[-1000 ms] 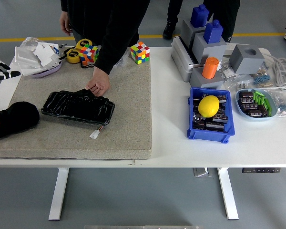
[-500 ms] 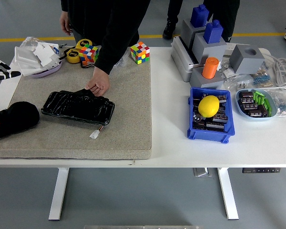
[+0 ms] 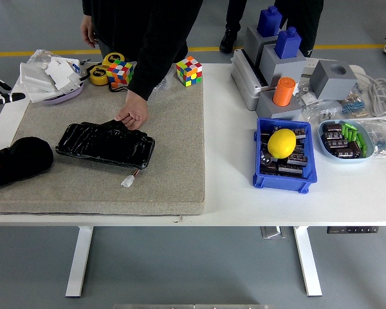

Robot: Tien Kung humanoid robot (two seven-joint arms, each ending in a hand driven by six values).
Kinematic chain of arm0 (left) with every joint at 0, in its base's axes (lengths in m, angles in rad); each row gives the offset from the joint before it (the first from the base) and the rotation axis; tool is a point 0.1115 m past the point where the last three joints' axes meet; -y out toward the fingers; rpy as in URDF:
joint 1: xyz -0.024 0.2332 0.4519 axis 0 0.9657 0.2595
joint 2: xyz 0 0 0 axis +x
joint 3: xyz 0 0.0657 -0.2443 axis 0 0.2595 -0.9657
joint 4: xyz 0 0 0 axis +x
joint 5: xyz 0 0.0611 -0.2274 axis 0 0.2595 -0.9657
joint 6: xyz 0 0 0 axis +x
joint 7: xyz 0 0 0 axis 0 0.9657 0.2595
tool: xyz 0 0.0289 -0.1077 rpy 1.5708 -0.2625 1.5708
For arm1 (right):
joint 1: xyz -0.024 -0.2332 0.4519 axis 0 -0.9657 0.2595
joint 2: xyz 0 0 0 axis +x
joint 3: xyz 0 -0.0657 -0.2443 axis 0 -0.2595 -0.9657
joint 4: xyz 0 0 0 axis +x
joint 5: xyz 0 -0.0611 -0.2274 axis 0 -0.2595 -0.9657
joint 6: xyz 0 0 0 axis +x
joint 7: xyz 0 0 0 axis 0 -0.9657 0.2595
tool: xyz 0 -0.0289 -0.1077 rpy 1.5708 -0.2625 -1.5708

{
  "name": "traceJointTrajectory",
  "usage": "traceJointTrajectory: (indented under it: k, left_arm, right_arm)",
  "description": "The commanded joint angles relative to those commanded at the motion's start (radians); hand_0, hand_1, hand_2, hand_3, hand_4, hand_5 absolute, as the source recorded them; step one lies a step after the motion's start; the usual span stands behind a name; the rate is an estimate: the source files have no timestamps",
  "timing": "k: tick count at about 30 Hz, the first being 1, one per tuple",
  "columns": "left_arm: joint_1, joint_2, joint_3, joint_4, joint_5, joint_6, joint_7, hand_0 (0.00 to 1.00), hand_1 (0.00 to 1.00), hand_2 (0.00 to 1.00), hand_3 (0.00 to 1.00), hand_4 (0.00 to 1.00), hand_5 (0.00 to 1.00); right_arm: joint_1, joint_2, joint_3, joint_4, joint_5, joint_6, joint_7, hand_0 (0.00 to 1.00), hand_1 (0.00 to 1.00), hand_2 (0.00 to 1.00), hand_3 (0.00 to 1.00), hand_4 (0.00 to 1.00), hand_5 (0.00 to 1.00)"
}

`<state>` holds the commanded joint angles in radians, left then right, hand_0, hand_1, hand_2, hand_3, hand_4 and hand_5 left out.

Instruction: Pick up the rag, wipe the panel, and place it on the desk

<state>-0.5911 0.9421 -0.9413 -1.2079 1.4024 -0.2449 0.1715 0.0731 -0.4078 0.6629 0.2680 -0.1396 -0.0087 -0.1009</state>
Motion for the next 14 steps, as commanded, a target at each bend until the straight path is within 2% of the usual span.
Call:
traceJointTrajectory:
  k: [14]
  left_arm:
    - [0.003, -0.001, -0.002, -0.001, 0.001, -0.001, -0.001, 0.638, 0.718, 0.743, 0.795, 0.998, 0.895]
  right_arm:
    - [-0.002, -0.002, 0.002, 0.000, 0.001, 0.000, 0.000, 0.723, 0.689, 0.683, 0.586, 0.998, 0.506]
